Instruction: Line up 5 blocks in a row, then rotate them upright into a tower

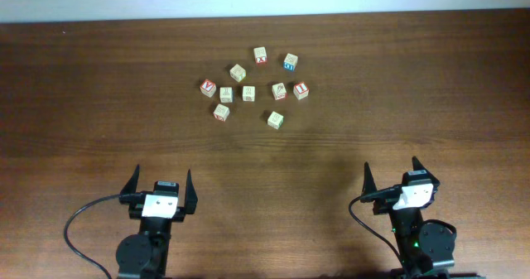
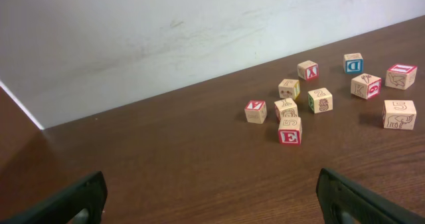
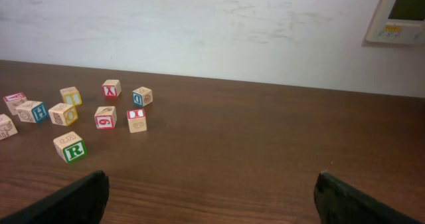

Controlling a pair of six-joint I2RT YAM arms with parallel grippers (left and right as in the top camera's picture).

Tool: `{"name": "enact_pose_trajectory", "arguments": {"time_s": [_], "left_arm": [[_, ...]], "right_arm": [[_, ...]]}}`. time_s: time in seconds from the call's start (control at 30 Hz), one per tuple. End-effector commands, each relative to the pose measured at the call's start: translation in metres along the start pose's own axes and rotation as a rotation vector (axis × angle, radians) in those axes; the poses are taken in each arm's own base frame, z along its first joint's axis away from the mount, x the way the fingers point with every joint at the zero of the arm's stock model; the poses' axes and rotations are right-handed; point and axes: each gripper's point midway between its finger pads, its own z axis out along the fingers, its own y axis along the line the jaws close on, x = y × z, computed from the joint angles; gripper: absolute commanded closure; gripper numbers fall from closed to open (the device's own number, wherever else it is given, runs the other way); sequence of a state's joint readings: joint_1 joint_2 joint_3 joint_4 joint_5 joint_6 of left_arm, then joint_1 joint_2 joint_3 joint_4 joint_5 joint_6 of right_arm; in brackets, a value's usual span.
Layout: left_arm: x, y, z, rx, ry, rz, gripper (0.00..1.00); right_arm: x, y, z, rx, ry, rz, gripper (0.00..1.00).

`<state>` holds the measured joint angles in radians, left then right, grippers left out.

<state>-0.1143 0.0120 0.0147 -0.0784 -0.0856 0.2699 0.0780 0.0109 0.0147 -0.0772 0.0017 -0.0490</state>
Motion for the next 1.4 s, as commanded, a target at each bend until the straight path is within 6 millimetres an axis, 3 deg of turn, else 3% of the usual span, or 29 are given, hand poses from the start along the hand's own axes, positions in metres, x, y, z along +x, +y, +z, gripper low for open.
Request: {"name": "enact_pose_trajectory", "arguments": {"time_s": [0.0,0.3,0.43,0.6,0.67,0.77,0.93,1.0,1.1,1.17,1.23,1.27,1.3,1.33,1.37], "left_arm": [[0.002,-0.001,0.000,0.004,0.002,0.012,0.01],[-0.003,0.001,0.000,-0.001,-0.020,0.010,0.01],[-0.024,0.007,-0.004,-0.013,-0.063,0.002,0.01],[-0.055,0.015,-0.006,-0.015,-0.070,0.002,0.01],[-0.079,0.021,0.004,-0.003,-0.027,0.005,0.01],[-0.115,0.027,0.028,0.027,0.031,0.010,0.01],[-0.148,-0.008,0.089,0.341,0.348,-0.010,0.01],[-0.143,-0.033,0.112,0.501,0.505,-0.055,0.01],[-0.113,-0.068,0.139,0.685,0.699,-0.142,0.01],[-0.090,-0.084,0.150,0.747,0.752,-0.180,0.01],[-0.076,-0.091,0.152,0.777,0.796,-0.202,0.01],[-0.076,-0.090,0.155,0.769,0.786,-0.195,0.01],[-0.073,-0.085,0.158,0.728,0.797,-0.190,0.01],[-0.058,-0.058,0.168,0.500,0.885,-0.273,0.01],[-0.042,-0.019,0.175,0.231,0.944,-0.308,0.01]], "right_arm": [[0.004,-0.002,0.000,0.012,0.007,0.001,0.01],[0.000,0.012,0.000,-0.074,-0.008,0.001,0.01],[-0.023,0.011,-0.004,-0.073,-0.053,0.000,0.01],[-0.075,0.013,-0.007,-0.096,-0.077,-0.003,0.01],[-0.108,0.018,0.003,-0.139,-0.045,-0.002,0.01],[-0.126,0.025,0.026,-0.192,0.082,0.010,0.01],[-0.142,0.036,0.056,-0.273,0.304,0.045,0.01],[-0.139,0.054,0.067,-0.381,0.388,0.079,0.01],[-0.119,0.083,0.090,-0.558,0.594,0.183,0.02],[-0.087,0.108,0.111,-0.714,0.746,0.305,0.02],[-0.049,0.121,0.127,-0.789,0.843,0.390,0.02],[-0.041,0.138,0.134,-0.879,0.846,0.440,0.01],[-0.028,0.146,0.144,-0.820,0.898,0.477,0.05],[-0.022,0.157,0.154,-0.697,0.946,0.457,0.10],[-0.036,0.166,0.168,-0.517,0.943,0.410,0.13]]}}
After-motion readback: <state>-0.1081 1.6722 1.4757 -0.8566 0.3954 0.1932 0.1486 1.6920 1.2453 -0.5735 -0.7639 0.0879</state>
